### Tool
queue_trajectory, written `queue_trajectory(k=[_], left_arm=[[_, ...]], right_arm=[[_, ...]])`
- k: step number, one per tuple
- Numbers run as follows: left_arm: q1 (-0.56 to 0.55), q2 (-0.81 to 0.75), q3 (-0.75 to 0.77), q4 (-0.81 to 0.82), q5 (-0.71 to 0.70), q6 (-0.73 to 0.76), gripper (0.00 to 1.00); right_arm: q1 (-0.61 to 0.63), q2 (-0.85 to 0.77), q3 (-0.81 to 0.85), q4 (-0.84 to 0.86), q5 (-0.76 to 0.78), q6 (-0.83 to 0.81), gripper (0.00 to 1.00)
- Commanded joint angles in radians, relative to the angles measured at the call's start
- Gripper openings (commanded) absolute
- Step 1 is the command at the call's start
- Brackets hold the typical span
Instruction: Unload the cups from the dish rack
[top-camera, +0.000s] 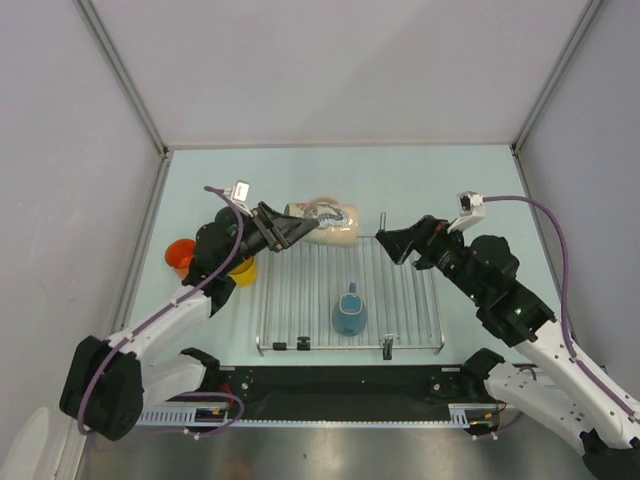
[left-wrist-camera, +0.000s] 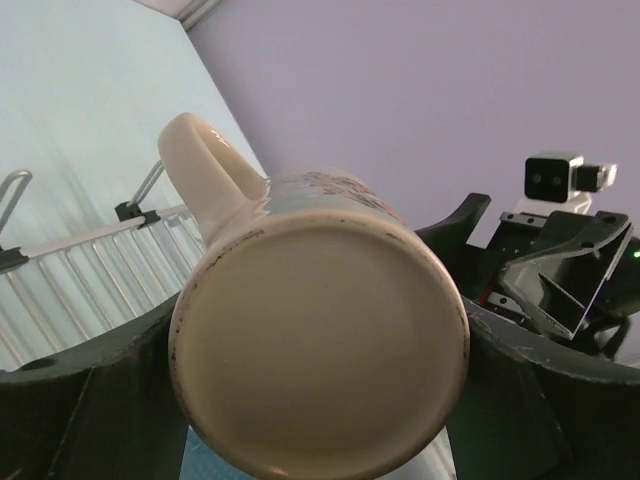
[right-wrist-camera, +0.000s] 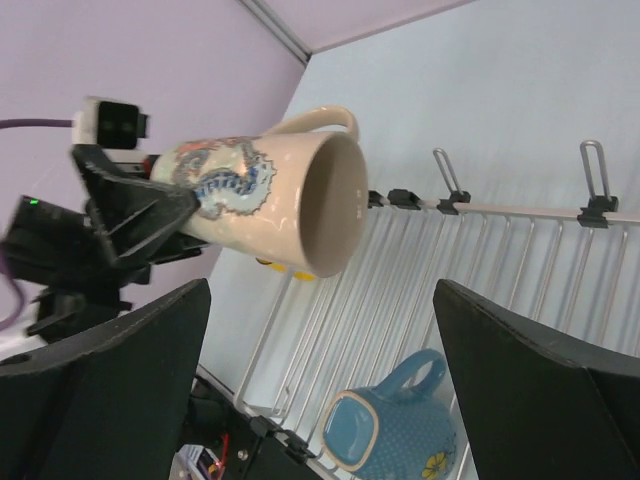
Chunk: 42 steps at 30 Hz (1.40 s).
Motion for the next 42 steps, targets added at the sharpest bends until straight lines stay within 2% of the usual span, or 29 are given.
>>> queue_trajectory(k=[1, 5, 15, 26, 31, 34, 35, 37, 38, 40, 41, 42], left_arm=[[0.042, 0.076, -0.068, 0.629, 0.147, -0.278, 0.0], [0.042, 0.13, -0.093, 0.75, 0.161, -0.344, 0.0], [0.041, 0.101, -0.081, 0.778, 0.204, -0.381, 0.0], [0.019, 0.096, -0.111, 0.787, 0.195, -0.381, 0.0], [-0.01, 0.112, -0.111, 0.79, 0.189, -0.375, 0.0], [-0.024, 0.118, -0.113, 0.79, 0.187, -0.37, 0.0], [-0.025, 0.118, -0.113, 0.792, 0.186, -0.37, 0.0], [-0.033, 0.122, -0.114, 0.792, 0.187, -0.367, 0.0], [-0.034, 0.124, -0.114, 0.792, 0.186, -0.366, 0.0], [-0.04, 0.13, -0.118, 0.793, 0.183, -0.364, 0.0], [-0.042, 0.13, -0.119, 0.795, 0.183, -0.364, 0.0], [-0.042, 0.13, -0.121, 0.797, 0.181, -0.364, 0.0]], right_arm=[[-0.018, -0.032, -0.031, 0.121, -0.099, 0.032, 1.0], [-0.02, -0.016, -0.045, 0.191, -0.156, 0.052, 1.0], [-0.055, 0.101, -0.071, 0.432, -0.36, 0.164, 1.0], [-0.049, 0.219, -0.045, 0.573, -0.467, 0.207, 1.0], [-0.004, 0.302, -0.011, 0.63, -0.504, 0.212, 0.93], [0.014, 0.331, 0.004, 0.627, -0.5, 0.198, 0.82], [0.017, 0.336, 0.006, 0.633, -0.498, 0.198, 0.72], [0.022, 0.345, 0.004, 0.639, -0.497, 0.198, 0.63], [0.023, 0.348, 0.006, 0.642, -0.498, 0.198, 0.51], [0.028, 0.353, 0.006, 0.644, -0.498, 0.2, 0.37], [0.029, 0.356, 0.004, 0.641, -0.494, 0.2, 0.21], [0.031, 0.354, 0.003, 0.639, -0.493, 0.2, 0.13]])
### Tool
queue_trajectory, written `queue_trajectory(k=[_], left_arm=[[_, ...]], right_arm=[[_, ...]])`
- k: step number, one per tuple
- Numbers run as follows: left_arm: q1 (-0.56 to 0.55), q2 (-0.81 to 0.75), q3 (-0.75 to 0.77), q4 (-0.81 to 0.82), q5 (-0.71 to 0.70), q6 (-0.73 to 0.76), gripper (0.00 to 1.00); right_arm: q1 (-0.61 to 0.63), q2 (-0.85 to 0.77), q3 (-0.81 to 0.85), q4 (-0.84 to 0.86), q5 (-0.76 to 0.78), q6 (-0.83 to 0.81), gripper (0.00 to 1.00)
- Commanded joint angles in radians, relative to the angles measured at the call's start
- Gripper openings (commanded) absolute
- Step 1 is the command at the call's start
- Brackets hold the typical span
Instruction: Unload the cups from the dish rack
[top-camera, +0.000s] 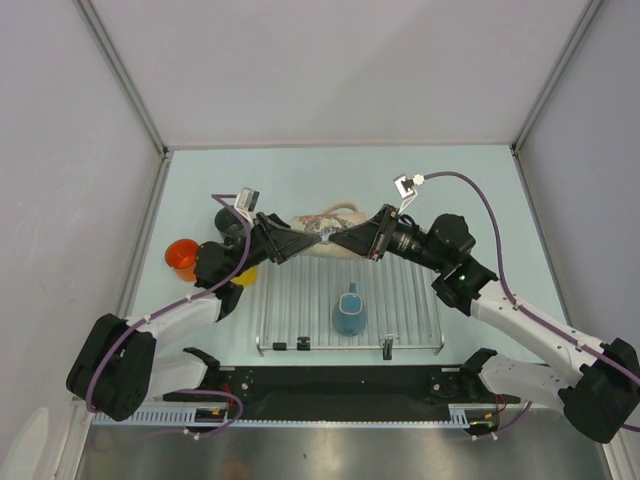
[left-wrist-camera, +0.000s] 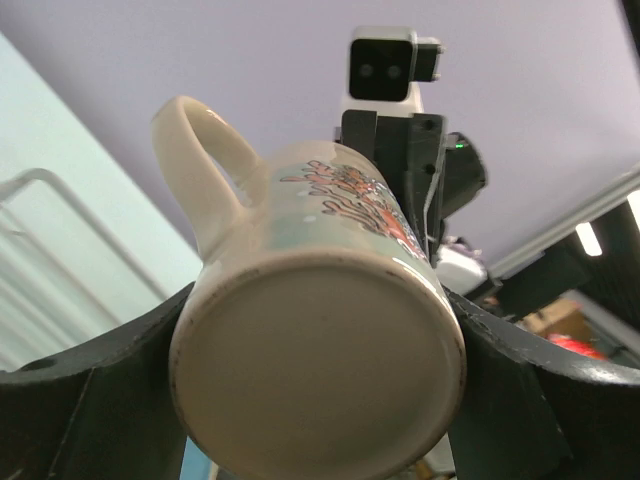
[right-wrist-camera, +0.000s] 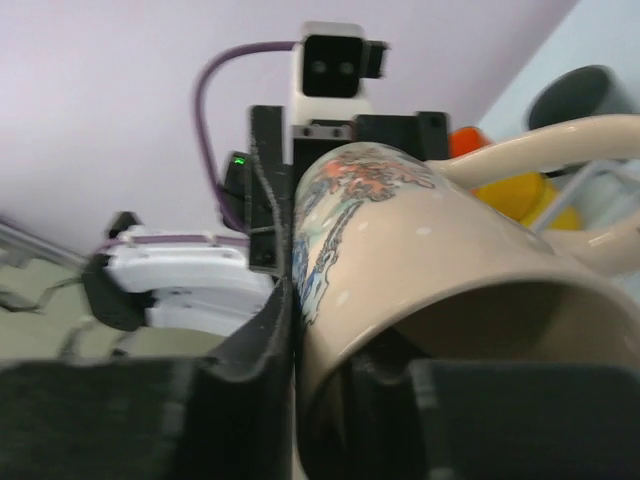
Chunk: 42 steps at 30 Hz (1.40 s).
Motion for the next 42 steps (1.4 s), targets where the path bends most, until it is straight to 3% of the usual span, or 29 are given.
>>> queue_trajectory(k=[1, 2, 5, 7, 8, 10, 11, 14, 20, 21, 23, 24, 25, 28, 36, 42], left_arm=[[-0.023, -0.017, 0.016, 0.177, -0.012, -0.019, 0.0], [-0.023, -0.017, 0.016, 0.177, -0.009, -0.019, 0.01], [-0.022, -0.018, 0.015, 0.165, -0.009, -0.007, 0.0], [-0.014, -0.02, 0.019, 0.147, -0.001, 0.005, 0.09], [-0.011, -0.023, 0.029, 0.142, 0.014, 0.01, 0.31], [0.004, -0.028, 0.042, 0.118, 0.025, 0.01, 0.6], [0.012, -0.032, 0.05, 0.098, 0.029, 0.012, 0.82], [0.052, -0.069, 0.113, -0.038, 0.048, 0.059, 1.0], [0.173, -0.129, 0.203, -0.311, 0.06, 0.139, 1.0], [0.191, -0.152, 0.207, -0.401, 0.043, 0.157, 1.0], [0.196, -0.19, 0.213, -0.527, -0.061, 0.244, 1.0], [0.194, -0.207, 0.219, -0.688, -0.104, 0.278, 1.0], [0.194, -0.233, 0.225, -0.758, -0.18, 0.304, 1.0], [0.204, -0.229, 0.262, -0.991, -0.279, 0.396, 1.0], [0.204, -0.198, 0.246, -1.212, -0.345, 0.401, 0.98], [0.204, -0.206, 0.222, -1.304, -0.397, 0.412, 0.98]], right_arm=[[0.007, 0.014, 0.032, 0.028, 0.017, -0.033, 0.05], [0.009, 0.009, 0.031, 0.024, 0.021, -0.036, 0.0], [0.012, -0.004, 0.023, 0.018, 0.029, -0.04, 0.0], [0.012, -0.023, 0.015, 0.002, 0.047, -0.046, 0.0], [0.01, -0.044, 0.012, -0.007, 0.062, -0.059, 0.0], [0.009, -0.067, 0.012, -0.059, 0.084, -0.074, 0.0], [0.006, -0.081, 0.014, -0.08, 0.104, -0.082, 0.0], [-0.011, -0.141, 0.017, -0.169, 0.144, -0.114, 0.0], [-0.033, -0.294, 0.028, -0.392, 0.338, -0.198, 0.0], [-0.043, -0.307, 0.044, -0.507, 0.396, -0.207, 0.0], [-0.065, -0.293, 0.141, -0.696, 0.593, -0.246, 0.0], [-0.071, -0.272, 0.193, -0.772, 0.675, -0.253, 0.0], [-0.085, -0.2, 0.24, -0.839, 0.828, -0.284, 0.0], [-0.108, -0.044, 0.397, -1.001, 1.076, -0.321, 0.0], [-0.29, 0.303, 0.667, -1.13, 1.178, -0.274, 0.0], [-0.474, 0.52, 0.772, -1.185, 1.071, -0.243, 0.0]])
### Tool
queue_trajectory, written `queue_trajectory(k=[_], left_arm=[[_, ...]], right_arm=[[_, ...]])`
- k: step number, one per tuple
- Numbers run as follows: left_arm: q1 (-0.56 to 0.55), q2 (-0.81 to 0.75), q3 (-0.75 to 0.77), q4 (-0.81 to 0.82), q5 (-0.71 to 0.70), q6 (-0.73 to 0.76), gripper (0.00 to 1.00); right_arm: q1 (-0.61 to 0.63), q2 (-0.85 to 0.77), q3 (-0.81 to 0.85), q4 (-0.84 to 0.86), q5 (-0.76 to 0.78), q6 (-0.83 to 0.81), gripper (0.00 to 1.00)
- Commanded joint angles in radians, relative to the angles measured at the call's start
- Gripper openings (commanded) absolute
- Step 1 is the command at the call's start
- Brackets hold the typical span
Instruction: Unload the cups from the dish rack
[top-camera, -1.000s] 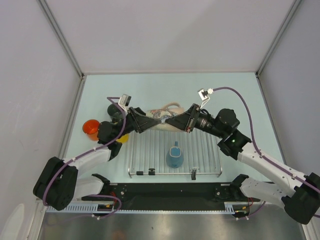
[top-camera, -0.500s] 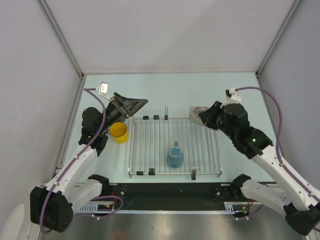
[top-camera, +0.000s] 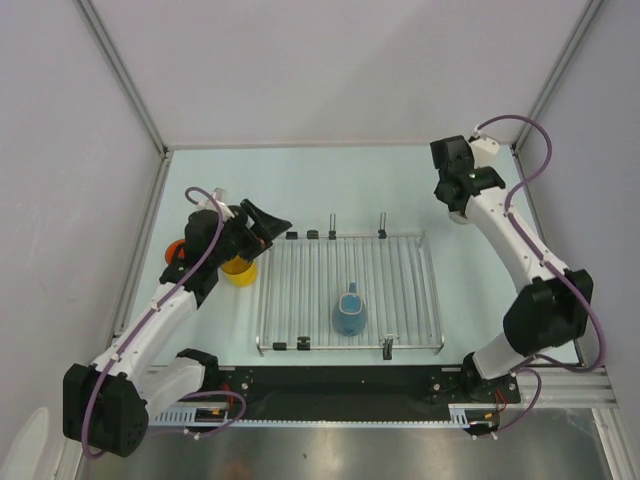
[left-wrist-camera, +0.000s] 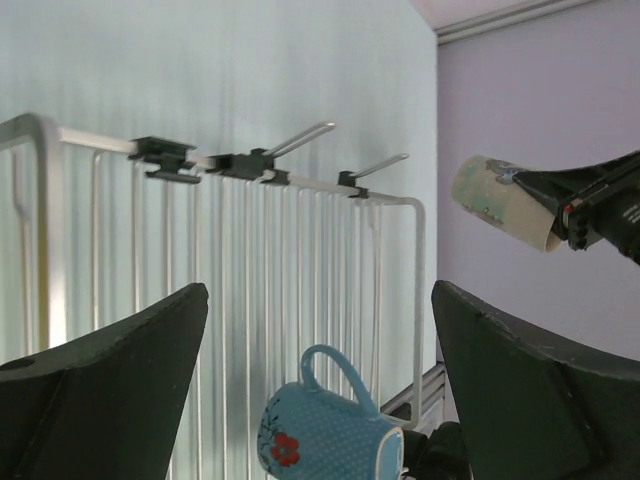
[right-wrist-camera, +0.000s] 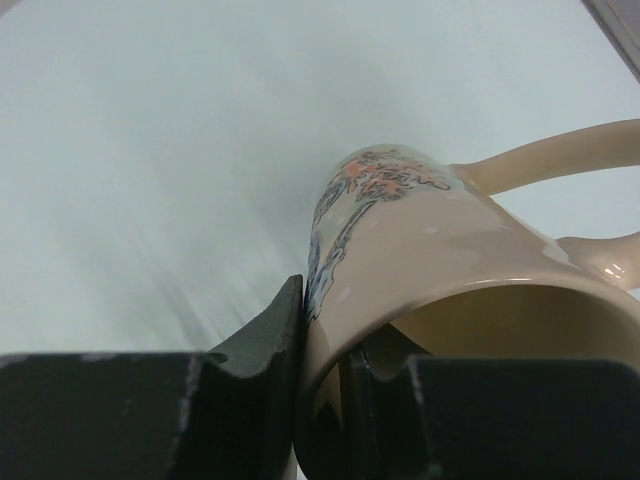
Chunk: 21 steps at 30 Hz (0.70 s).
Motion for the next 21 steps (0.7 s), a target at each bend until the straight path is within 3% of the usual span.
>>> queue_trajectory(k=[1, 6, 21], left_arm=[[0.005, -0.02, -0.004, -0.087, -0.049, 0.044, 0.98], [0.005, -0.008, 0.006, -0.093, -0.033, 0.05, 0.98], [0.005, 0.025, 0.006, -0.112, -0.007, 0.066, 0.98]], right_arm=[[-0.114, 0.085, 0.097, -0.004, -0.011, 0.019, 0.0], [-0.214, 0.211, 0.125, -0.017, -0.083, 0.017, 0.0], [-0.289, 0.4, 0.197, -0.037, -0.264, 0.056, 0.0]])
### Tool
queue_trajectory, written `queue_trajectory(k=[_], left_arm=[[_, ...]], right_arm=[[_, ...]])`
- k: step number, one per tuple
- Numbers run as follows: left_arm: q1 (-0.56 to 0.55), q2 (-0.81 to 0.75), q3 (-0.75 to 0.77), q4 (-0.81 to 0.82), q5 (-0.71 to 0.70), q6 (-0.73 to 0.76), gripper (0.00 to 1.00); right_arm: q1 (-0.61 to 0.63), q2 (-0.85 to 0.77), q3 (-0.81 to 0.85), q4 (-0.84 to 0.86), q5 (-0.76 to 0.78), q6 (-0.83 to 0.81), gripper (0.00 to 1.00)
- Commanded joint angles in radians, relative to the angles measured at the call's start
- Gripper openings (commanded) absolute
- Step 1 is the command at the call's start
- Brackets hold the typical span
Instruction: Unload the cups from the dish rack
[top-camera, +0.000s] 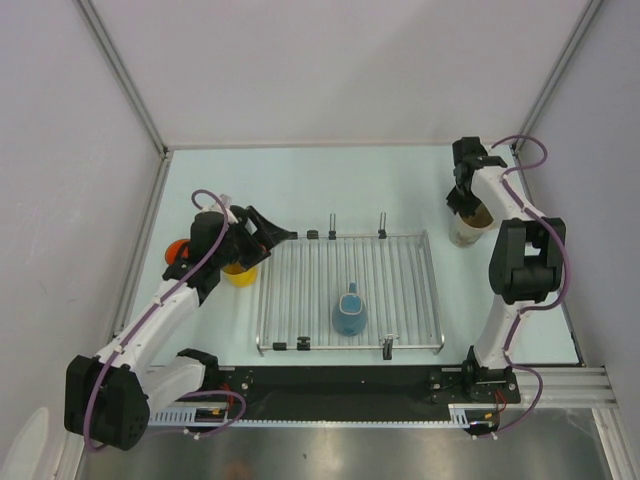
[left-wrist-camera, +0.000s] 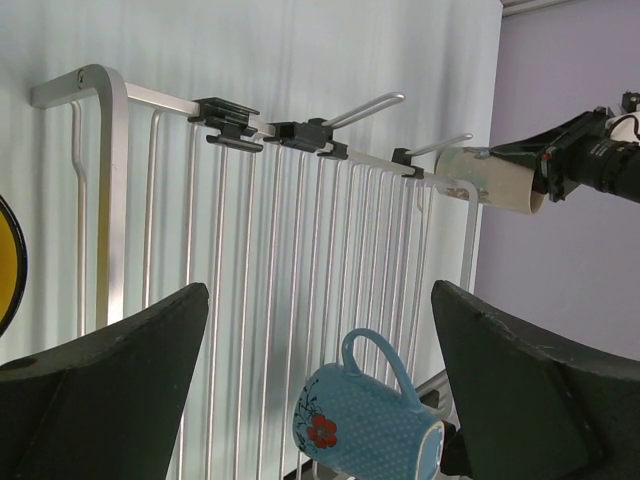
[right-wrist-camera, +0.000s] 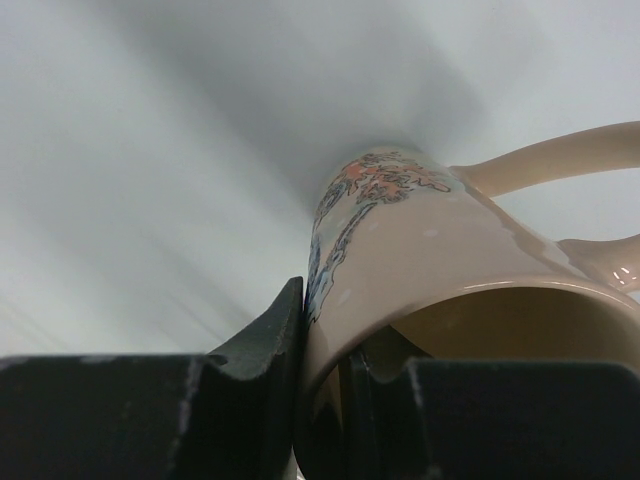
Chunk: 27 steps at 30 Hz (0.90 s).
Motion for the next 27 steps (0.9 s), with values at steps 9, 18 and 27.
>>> queue_trajectory(k=[9, 18, 27], left_arm=[[0.006, -0.007, 0.005, -0.004, 0.02, 0.023, 0.99], [0.006, -0.021, -0.02, 0.047, 0.037, -0.009, 1.0], [0.006, -0.058, 0.019, 0.032, 0.02, 0.043, 1.0]], right_arm=[[-0.028, -0.042, -0.006, 0.079, -0.044, -0.002, 0.05], [-0.029, -0.144, -0.043, 0.102, -0.072, -0.022, 0.6], [-0.017, -0.361, -0.08, 0.211, -0.132, 0.006, 0.84]])
